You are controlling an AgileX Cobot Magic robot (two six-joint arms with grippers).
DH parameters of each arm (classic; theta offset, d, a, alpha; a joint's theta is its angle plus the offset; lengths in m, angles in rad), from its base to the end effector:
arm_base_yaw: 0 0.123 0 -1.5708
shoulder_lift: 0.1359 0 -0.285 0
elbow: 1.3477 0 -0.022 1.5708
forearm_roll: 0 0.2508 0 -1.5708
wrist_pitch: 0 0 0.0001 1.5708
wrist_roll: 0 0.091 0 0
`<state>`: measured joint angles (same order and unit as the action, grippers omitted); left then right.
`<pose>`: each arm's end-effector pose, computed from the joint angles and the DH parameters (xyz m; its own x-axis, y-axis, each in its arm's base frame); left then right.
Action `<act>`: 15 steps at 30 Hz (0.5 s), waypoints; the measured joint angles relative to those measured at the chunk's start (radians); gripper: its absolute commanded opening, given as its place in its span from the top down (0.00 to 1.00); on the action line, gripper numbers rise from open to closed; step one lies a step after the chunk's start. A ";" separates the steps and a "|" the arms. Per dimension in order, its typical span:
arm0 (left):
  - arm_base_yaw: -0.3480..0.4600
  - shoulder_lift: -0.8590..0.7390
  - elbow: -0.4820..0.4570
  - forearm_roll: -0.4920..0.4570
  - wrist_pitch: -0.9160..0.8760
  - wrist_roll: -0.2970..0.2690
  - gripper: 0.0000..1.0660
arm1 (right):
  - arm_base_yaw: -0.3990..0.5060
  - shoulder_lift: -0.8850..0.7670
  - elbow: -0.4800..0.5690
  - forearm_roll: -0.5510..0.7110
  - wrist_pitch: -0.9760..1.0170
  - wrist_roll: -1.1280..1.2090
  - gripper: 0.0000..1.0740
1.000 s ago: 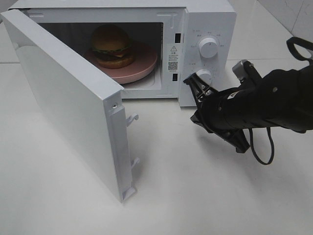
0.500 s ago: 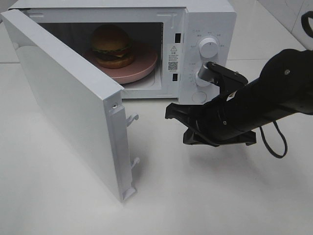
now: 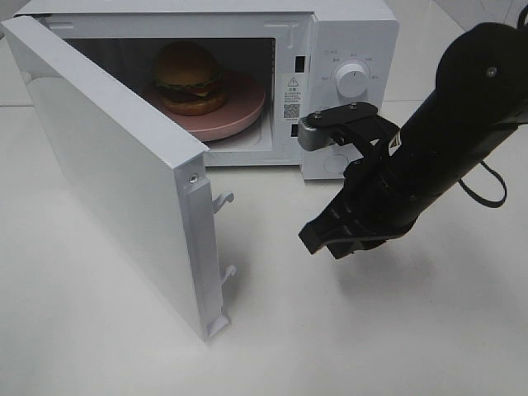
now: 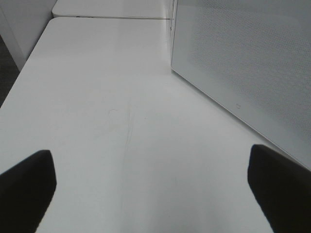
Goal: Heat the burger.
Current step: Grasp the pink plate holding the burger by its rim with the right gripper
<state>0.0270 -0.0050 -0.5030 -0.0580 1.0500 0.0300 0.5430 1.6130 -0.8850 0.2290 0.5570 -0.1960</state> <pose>-0.0055 -0.0047 0.2791 -0.4385 -0.0107 -0.8987 0.0187 0.9996 -0.0211 0.2499 0.1636 0.1874 -0.7932 -0.4795 -0.3754 -0.5521 0.8264 0.1110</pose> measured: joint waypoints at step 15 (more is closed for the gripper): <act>0.000 0.000 0.000 0.000 0.000 0.000 0.06 | 0.000 -0.005 -0.034 -0.079 0.137 -0.800 0.92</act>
<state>0.0270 -0.0050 -0.5030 -0.0580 1.0500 0.0300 0.5430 1.6080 -0.9190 0.1500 0.6940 -0.9960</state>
